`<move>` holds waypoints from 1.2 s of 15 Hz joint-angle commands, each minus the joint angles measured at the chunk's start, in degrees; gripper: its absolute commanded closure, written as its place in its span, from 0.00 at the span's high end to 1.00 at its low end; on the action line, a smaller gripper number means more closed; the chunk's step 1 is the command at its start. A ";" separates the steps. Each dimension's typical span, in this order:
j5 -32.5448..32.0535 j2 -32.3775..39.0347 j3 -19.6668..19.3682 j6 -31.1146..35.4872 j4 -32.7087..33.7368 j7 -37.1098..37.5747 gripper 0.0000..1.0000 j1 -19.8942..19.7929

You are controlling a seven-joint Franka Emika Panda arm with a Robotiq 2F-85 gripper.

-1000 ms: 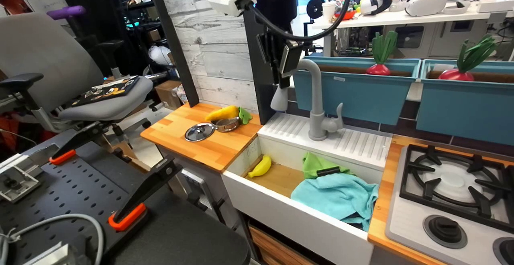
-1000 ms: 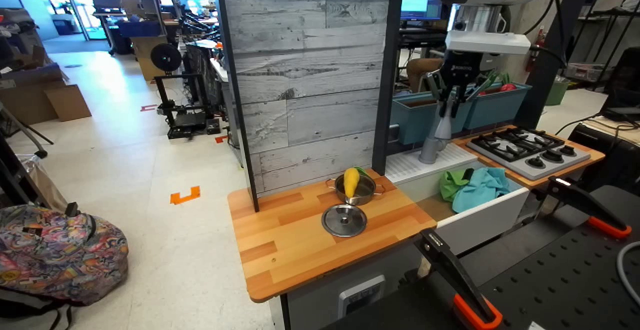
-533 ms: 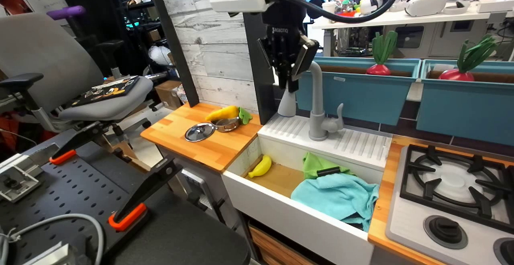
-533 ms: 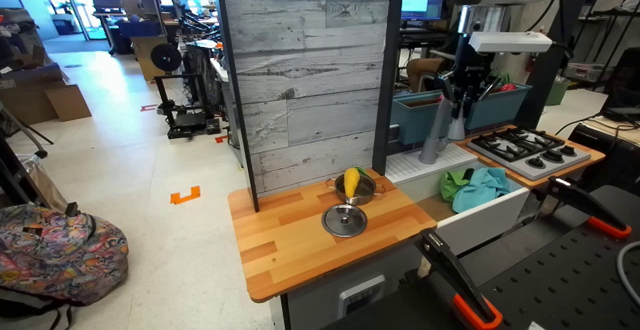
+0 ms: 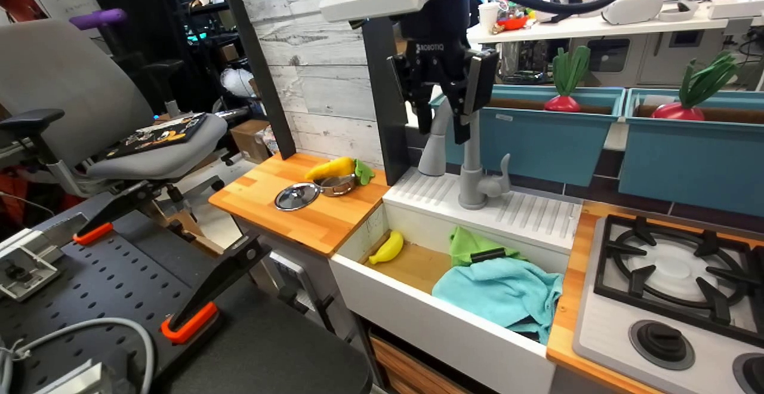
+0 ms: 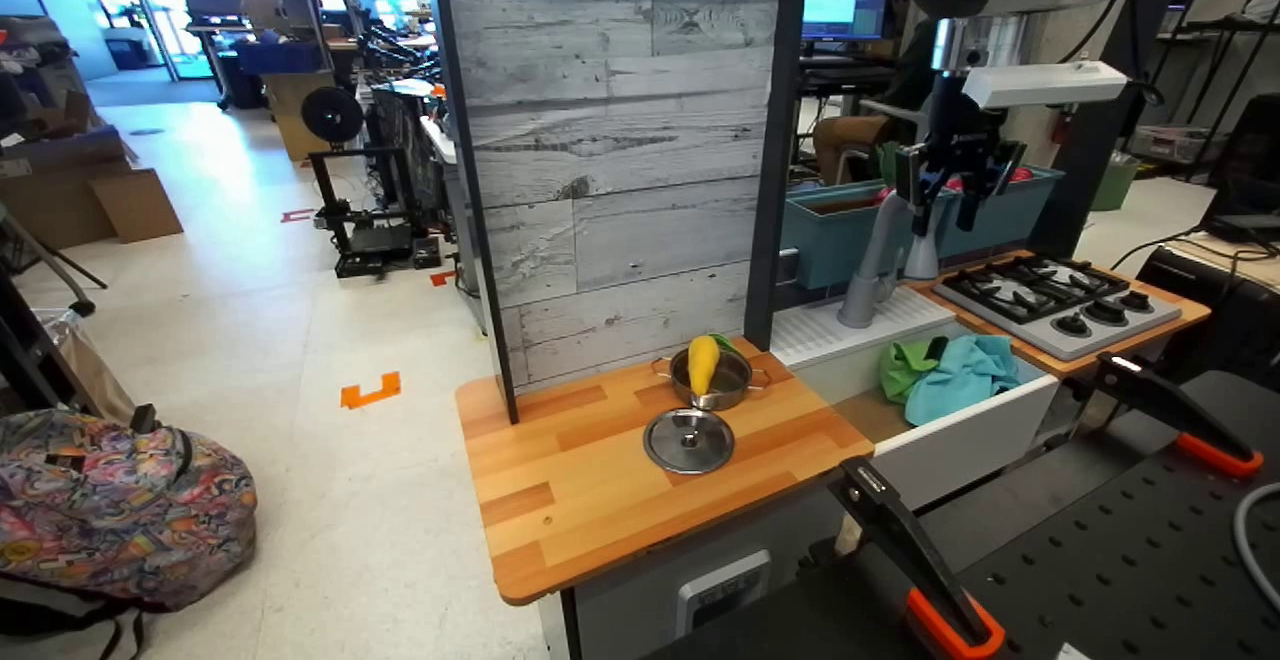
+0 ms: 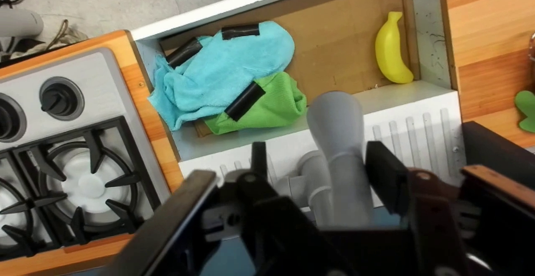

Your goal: Center the faucet

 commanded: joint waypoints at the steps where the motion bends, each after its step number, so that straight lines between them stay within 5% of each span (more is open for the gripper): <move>1: -5.03 -1.38 -2.06 -0.75 -2.74 -0.38 0.92 -0.90; 2: -5.26 -1.77 -1.98 -0.62 -3.36 -0.39 1.00 -0.95; 9: -5.33 -8.54 -0.31 0.74 -12.44 -5.75 1.00 -3.88; 18: -3.82 -33.24 1.81 -0.69 -31.60 -12.30 1.00 -3.01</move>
